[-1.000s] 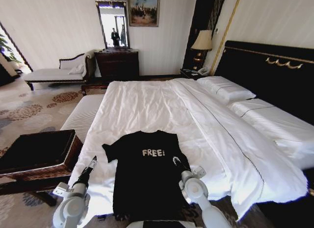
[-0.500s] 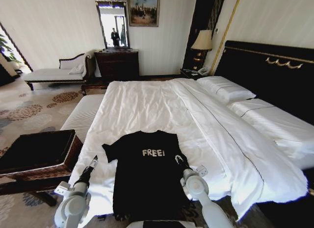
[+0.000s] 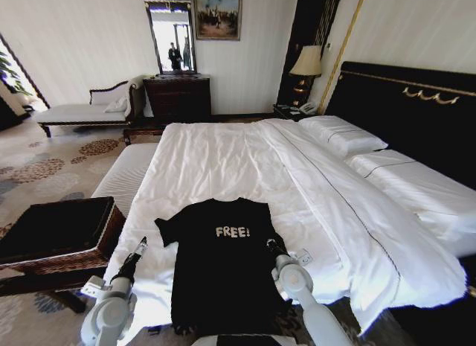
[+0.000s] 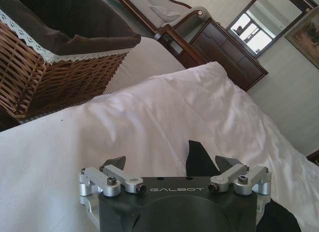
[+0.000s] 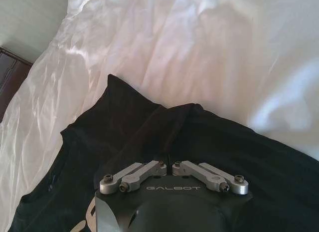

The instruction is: Fold the clothes on the bed and place them into the basket.

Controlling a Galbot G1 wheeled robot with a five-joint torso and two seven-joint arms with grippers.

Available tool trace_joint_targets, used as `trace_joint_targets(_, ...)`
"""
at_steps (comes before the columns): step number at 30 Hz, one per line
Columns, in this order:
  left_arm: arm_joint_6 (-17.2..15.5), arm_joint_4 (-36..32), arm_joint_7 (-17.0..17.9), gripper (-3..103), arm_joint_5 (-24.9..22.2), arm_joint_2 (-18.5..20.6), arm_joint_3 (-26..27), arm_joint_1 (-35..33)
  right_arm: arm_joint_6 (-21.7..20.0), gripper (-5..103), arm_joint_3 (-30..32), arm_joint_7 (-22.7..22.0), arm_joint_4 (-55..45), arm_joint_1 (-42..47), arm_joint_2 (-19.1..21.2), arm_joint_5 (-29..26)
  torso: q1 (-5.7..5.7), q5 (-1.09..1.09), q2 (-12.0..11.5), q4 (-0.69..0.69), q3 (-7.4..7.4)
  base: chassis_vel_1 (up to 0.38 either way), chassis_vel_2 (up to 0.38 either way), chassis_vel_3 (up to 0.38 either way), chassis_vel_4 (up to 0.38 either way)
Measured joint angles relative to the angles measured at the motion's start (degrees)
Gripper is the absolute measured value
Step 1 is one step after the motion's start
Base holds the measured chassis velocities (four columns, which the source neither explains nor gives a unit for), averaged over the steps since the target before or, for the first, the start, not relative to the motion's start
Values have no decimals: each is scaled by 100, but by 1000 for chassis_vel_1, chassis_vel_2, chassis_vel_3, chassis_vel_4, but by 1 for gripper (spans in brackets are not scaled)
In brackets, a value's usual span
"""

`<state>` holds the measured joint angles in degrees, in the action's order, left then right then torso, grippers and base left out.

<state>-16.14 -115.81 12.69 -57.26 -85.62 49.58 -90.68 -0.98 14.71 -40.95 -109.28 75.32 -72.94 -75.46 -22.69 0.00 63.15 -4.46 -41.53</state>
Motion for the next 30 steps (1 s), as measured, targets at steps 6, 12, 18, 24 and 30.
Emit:
trace_joint_targets(6, 2, 16, -1, 100, 6, 5, -5, 10, 0, 0, -26, -25, -176, 180, 82, 16, 0, 0, 0, 0, 0, 0, 0, 0, 0)
trace_joint_targets(12, 5, 24, -3, 100, 11, 5, -10, 10, -11, 0, -39, -46, -335, 446, 135, 56, 0, 0, 0, 0, 0, 0, 0, 0, 0)
trace_joint_targets(18, 9, 26, -6, 100, 32, -13, -29, 10, -28, 0, -83, -26, -367, 464, 107, 201, 0, 0, 0, 0, 0, 0, 0, 0, 0)
trace_joint_targets(24, 26, 52, -15, 100, 37, -13, -11, -13, -29, 14, -86, 68, -387, 452, 102, 291, 0, 0, 0, 0, 0, 0, 0, 0, 0)
trace_joint_targets(30, 38, 55, -21, 100, 48, -22, -3, -29, -17, 36, -108, 276, -661, 454, 101, 346, 0, 0, 0, 0, 0, 0, 0, 0, 0)
